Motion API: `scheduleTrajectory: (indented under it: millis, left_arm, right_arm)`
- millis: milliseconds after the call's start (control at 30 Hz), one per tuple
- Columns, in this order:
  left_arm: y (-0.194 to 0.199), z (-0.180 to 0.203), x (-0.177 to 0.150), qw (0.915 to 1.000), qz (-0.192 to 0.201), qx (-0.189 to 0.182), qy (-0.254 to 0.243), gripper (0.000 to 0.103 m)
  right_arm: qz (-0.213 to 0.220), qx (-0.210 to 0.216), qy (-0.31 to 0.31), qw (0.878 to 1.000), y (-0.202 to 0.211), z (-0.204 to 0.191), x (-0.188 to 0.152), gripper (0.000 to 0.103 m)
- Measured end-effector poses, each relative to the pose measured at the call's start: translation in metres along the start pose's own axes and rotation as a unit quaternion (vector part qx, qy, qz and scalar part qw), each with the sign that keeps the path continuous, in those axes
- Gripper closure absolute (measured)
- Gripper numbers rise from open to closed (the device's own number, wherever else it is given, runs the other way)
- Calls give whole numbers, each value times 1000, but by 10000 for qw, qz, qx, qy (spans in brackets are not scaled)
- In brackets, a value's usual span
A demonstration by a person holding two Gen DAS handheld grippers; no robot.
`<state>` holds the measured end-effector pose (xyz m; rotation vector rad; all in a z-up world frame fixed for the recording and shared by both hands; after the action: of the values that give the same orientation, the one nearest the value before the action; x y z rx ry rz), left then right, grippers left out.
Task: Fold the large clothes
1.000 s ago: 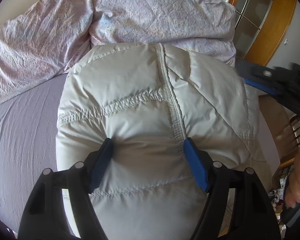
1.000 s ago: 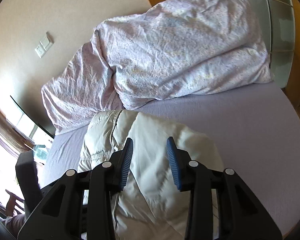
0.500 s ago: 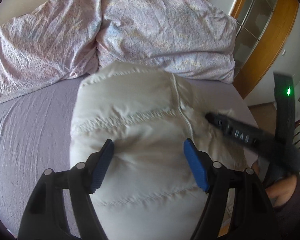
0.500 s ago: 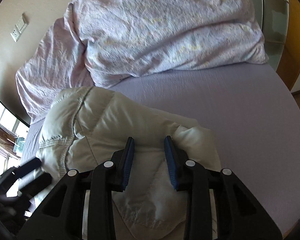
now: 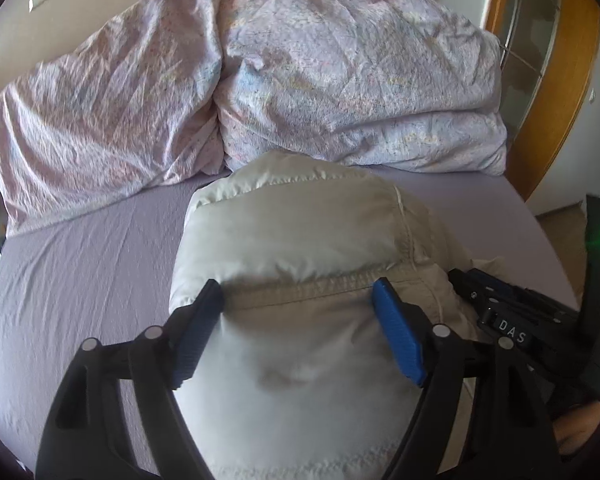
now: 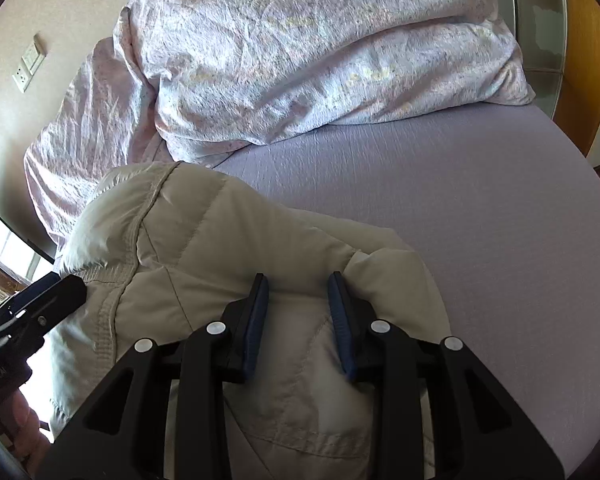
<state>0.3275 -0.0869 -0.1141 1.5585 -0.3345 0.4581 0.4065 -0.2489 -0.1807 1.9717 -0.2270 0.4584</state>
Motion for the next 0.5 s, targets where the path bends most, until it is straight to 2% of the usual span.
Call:
scheduleTrajectory:
  millis: [133,500]
  left_arm:
    - [-10,2,1,9999,47,127,-83,20]
    - [-33,-5,-2,9999,56,135,-32,9]
  right_arm:
    - [15,-8,-5,10000,-4,0,0,71]
    - [137,34,-5,9999,-16,-1,-2,70]
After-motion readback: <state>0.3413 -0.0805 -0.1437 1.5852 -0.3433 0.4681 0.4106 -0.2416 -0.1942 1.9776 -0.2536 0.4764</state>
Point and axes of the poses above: each gripper's, at about its wrist camera, not at the fingertips, and y roughly against the way its jaws point, z to its right, x to its top, the point moved 7 cm from there along -y, roughly the way its jaws point, and after that the axes turned 11 degrees about -z, right-handed, at the moved point
